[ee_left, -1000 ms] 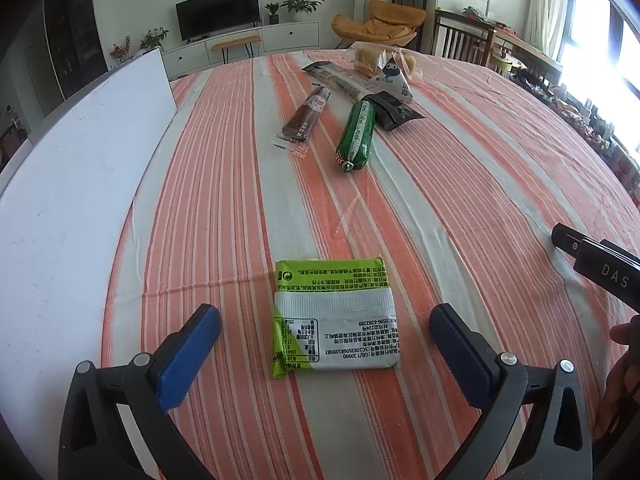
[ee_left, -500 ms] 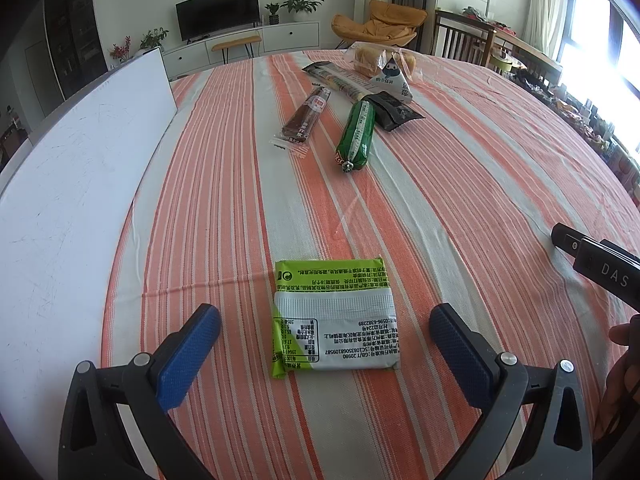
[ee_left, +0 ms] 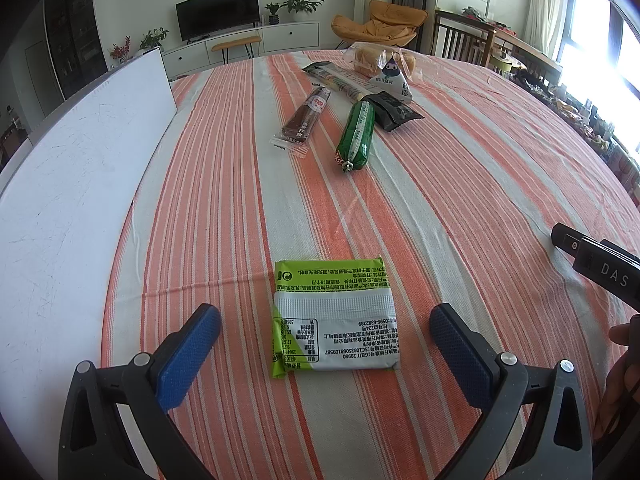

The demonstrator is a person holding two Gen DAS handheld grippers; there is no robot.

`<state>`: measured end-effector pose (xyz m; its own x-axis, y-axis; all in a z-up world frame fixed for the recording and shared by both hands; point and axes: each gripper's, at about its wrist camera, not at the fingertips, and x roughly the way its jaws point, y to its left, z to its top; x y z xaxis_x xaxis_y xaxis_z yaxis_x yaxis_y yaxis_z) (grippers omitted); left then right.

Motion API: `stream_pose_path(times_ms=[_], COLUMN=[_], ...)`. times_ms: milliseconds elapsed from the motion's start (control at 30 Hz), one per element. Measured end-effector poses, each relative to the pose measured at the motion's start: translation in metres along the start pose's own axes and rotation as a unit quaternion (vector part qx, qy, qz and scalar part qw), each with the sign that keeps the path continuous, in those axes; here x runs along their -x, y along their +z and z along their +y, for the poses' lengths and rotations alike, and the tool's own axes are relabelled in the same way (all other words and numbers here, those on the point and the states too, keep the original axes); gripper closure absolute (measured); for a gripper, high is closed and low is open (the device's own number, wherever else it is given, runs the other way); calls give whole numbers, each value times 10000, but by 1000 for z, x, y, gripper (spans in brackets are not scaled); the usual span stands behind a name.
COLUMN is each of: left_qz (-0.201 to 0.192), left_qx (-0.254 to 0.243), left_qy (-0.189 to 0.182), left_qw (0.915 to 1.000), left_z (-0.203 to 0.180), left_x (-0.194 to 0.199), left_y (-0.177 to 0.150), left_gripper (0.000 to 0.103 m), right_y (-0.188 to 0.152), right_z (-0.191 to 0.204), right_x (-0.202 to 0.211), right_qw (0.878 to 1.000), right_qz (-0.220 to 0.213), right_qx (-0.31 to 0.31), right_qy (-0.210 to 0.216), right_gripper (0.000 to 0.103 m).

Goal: Organize snacks
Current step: 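Move the left gripper over the green-and-white packet, then grasp the green sausage with the right gripper while the left grasps the green-and-white packet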

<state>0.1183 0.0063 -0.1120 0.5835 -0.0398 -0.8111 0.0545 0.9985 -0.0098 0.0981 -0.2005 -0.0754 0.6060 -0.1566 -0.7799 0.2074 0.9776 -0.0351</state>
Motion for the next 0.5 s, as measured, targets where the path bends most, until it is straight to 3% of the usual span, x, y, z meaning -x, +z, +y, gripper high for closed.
stream_pose_path(times_ms=[433,500], left_qz=[0,-1], left_qx=[0,0], left_qy=[-1,-1], left_qw=[10000,10000], left_z=[0,0], left_x=[0,0], left_y=[0,0], left_gripper=[0,0], right_y=[0,1], right_z=[-2,-11], right_x=[1,8], right_qw=[10000,9991], right_qz=[2,-159], right_qx=[-63,-324], right_qy=[35,239], right_gripper=[15,15])
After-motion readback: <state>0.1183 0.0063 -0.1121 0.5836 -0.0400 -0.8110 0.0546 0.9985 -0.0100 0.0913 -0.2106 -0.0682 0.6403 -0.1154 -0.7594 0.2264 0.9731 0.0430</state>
